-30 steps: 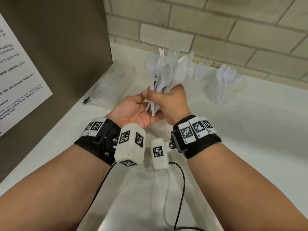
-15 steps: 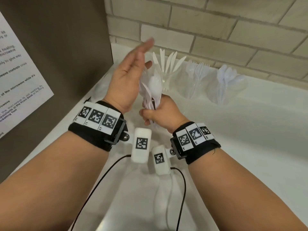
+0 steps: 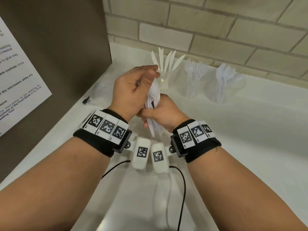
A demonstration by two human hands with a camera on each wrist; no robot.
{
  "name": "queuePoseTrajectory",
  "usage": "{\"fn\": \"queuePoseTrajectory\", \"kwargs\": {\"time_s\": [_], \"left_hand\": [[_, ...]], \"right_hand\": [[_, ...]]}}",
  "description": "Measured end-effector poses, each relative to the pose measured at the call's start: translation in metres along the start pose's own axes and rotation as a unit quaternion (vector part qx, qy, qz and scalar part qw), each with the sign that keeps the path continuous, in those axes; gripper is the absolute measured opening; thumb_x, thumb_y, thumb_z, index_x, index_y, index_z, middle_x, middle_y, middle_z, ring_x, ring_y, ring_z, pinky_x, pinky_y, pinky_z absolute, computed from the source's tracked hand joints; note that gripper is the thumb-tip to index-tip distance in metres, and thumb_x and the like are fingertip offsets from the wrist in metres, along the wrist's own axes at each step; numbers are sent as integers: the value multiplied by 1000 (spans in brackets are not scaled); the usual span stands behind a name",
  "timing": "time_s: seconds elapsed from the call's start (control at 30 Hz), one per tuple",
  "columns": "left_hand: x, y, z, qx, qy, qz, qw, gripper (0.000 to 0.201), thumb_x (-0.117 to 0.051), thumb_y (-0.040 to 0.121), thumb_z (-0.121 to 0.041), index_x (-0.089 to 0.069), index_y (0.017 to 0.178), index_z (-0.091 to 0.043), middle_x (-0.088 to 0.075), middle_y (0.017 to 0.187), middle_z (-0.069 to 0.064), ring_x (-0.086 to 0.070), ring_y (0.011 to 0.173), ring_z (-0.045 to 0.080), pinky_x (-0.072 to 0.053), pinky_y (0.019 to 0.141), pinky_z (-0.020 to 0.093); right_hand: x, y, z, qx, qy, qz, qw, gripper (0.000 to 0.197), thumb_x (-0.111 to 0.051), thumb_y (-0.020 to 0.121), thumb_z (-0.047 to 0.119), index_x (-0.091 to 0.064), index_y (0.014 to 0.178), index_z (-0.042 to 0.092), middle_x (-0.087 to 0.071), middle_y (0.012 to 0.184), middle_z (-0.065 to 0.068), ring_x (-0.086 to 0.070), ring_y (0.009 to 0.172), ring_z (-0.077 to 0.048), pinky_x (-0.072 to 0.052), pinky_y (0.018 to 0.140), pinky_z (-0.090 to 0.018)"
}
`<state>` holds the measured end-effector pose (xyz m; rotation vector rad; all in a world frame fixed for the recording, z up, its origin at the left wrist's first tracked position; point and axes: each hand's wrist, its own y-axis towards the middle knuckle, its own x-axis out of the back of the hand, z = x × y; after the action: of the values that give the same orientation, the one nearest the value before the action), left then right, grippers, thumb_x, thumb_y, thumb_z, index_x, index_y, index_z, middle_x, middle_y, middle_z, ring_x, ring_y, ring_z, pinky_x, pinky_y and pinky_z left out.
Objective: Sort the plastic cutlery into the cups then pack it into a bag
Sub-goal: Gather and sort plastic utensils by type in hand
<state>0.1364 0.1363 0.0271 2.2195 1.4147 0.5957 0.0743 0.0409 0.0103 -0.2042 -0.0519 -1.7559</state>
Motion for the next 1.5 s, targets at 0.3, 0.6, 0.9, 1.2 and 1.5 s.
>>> {"fn": "queuePoseTrajectory", "kwargs": {"time_s": [0.3,0.6,0.9,1.2,1.5], "left_hand": [[-1,-10,16,291,-147,143,935,62,-83,61,-44,-61,105,-6,-65,93,12,-59,81,28,-44,51,31],[8,-9,14,314,-336,78,885,16,-55,92,-22,-68,84,-16,-68,115,16,-60,116,31,-50,93,49],[10,-4,10,336,-322,16,885,28,-50,97,-28,-66,82,-9,-74,87,7,-69,97,24,-55,84,42],[17,-11,25,385,-269,116,875,17,-60,85,-25,-64,90,-10,-68,71,2,-58,57,12,-51,54,26],[14,-15,24,414,-323,133,841,26,-51,91,-19,-64,109,-5,-74,98,11,-71,94,23,-58,78,31]], "right_hand": [[-7,10,13,36,-184,-99,977,12,-54,91,9,-56,79,8,-54,58,0,-53,44,-11,-42,43,-17],[-5,-2,8,-10,-123,12,992,20,-62,79,1,-57,79,20,-59,68,-9,-60,51,-22,-55,51,-34],[-1,0,8,-17,-105,11,994,19,-76,79,23,-63,91,15,-68,81,-6,-68,62,-21,-58,62,-32],[22,8,29,15,-70,-113,991,20,-67,86,41,-67,83,21,-68,78,8,-64,74,-9,-52,74,-29],[21,11,18,3,11,-137,990,24,-65,90,20,-61,81,-2,-67,75,-13,-65,63,-20,-57,67,-34]]}}
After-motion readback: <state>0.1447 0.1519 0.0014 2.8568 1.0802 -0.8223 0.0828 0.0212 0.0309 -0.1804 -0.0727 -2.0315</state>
